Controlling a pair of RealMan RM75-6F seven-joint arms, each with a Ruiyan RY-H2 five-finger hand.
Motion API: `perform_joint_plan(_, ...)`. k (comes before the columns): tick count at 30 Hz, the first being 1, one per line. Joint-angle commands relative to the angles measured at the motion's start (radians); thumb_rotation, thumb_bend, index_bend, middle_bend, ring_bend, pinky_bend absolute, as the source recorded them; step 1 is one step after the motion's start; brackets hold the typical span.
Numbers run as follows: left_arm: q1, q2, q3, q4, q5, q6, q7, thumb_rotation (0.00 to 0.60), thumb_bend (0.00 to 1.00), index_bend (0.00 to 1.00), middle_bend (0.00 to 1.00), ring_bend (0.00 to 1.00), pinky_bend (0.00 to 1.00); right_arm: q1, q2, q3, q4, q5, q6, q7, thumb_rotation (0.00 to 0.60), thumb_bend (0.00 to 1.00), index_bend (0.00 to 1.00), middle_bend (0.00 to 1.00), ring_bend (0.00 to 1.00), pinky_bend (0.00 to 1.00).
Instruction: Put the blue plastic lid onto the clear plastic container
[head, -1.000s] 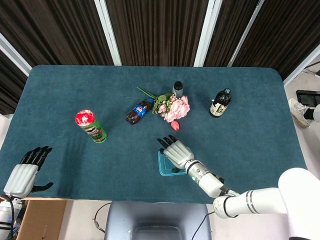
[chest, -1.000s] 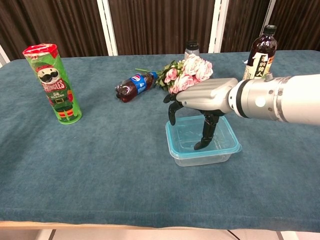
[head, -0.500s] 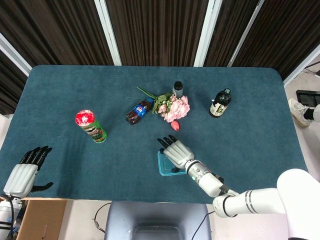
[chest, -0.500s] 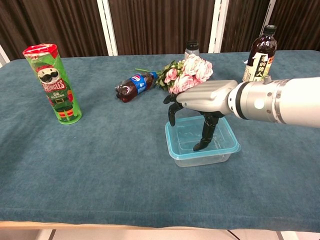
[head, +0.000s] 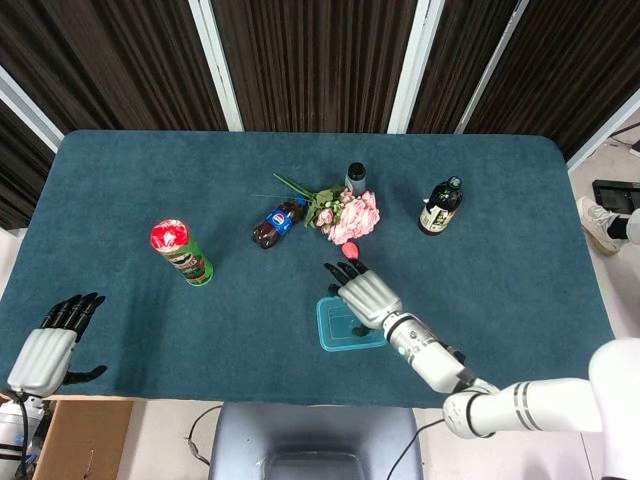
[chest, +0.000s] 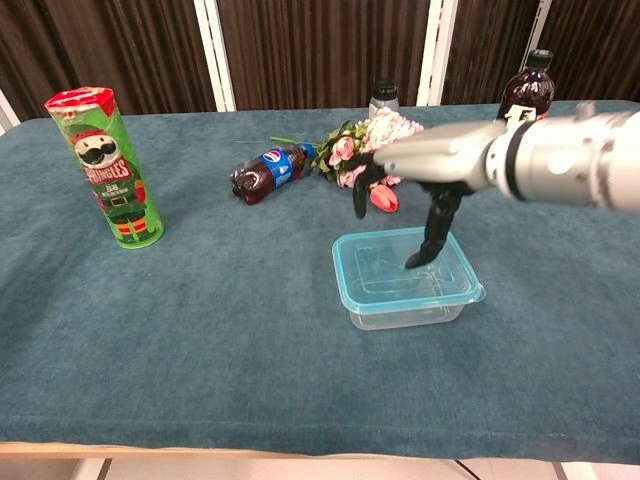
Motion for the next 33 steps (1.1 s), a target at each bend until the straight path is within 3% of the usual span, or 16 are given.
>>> perform_joint_plan(1,0.0,-0.001,0.0,-0.001,0.0,0.0,0.002,0.6,0.45,0.0,0.05,0.03,0.11,-0.036,0.075,0.011,-0.066,-0.048,0.034,0.041,0.6,0.32,0.44,0.07,0.0,0.0)
perform_joint_plan(4,-0.001,-0.002,0.0,-0.002,0.001,0.0,0.007,0.6,0.45,0.0,0.05,0.03,0.11,-0.075,0.143,0.008,-0.122,-0.107,0.075,0.07,0.6,0.32,0.43,0.07,0.0,0.0)
perform_joint_plan(7,0.001,-0.002,0.0,-0.005,0.004,0.006,0.009,0.6,0.45,0.0,0.05,0.03,0.11,-0.141,0.21,-0.024,-0.183,-0.201,0.155,0.079,0.6,0.32,0.35,0.07,0.0,0.0)
perform_joint_plan(13,0.008,0.001,0.0,-0.008,0.011,0.024,0.007,0.6,0.45,0.0,0.05,0.03,0.11,-0.361,0.296,-0.171,-0.268,-0.395,0.424,-0.005,0.6,0.32,0.13,0.03,0.0,0.0)
perform_joint_plan(18,0.018,0.0,0.002,-0.01,0.022,0.047,0.011,0.6,0.45,0.0,0.05,0.03,0.11,-0.568,0.267,-0.269,-0.18,-0.511,0.596,0.051,0.6,0.32,0.11,0.01,0.0,0.0)
perform_joint_plan(26,0.029,-0.01,0.008,-0.013,0.038,0.07,0.041,0.6,0.45,0.0,0.05,0.03,0.11,-0.784,0.168,-0.278,0.115,-0.627,0.735,0.371,0.6,0.32,0.12,0.0,0.0,0.0)
perform_joint_plan(33,0.032,-0.014,0.013,-0.016,0.056,0.081,0.05,0.6,0.45,0.0,0.05,0.03,0.11,-0.825,0.168,-0.238,0.163,-0.676,0.738,0.402,0.6,0.32,0.11,0.0,0.0,0.0)
